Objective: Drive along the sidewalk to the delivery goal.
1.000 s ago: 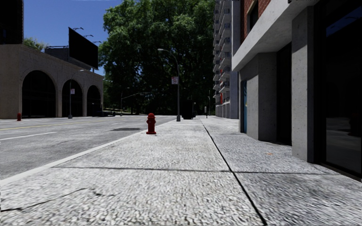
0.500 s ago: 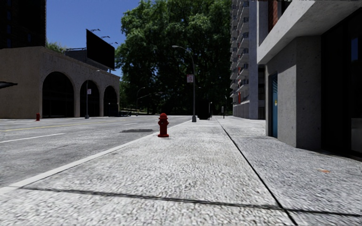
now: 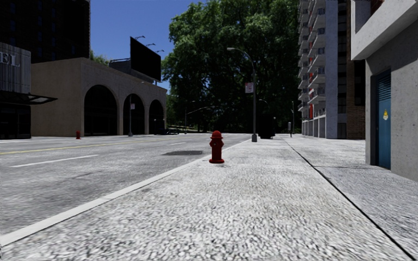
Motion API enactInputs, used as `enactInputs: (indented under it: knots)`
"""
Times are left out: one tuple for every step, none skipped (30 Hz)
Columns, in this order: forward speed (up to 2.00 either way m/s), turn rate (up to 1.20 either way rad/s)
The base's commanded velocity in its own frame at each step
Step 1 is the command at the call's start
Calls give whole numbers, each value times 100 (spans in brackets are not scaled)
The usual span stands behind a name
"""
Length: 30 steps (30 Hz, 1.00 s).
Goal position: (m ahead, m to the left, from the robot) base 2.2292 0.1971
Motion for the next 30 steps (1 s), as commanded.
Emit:
enactInputs:
  knots:
    - [176,0]
    - [176,0]
    - [176,0]
    - [176,0]
    - [176,0]
    - [176,0]
    - [176,0]
    - [176,0]
    - [176,0]
    - [176,0]
    - [176,0]
    - [176,0]
    - [176,0]
    - [176,0]
    - [176,0]
    - [176,0]
    - [176,0]
    - [176,0]
    - [176,0]
    - [176,0]
    - [175,0]
    - [170,0]
    - [168,0]
    - [167,-22]
    - [167,-48]
    - [167,-48]
    - [167,-57]
    - [166,-59]
    - [166,-59]
    - [164,-61]
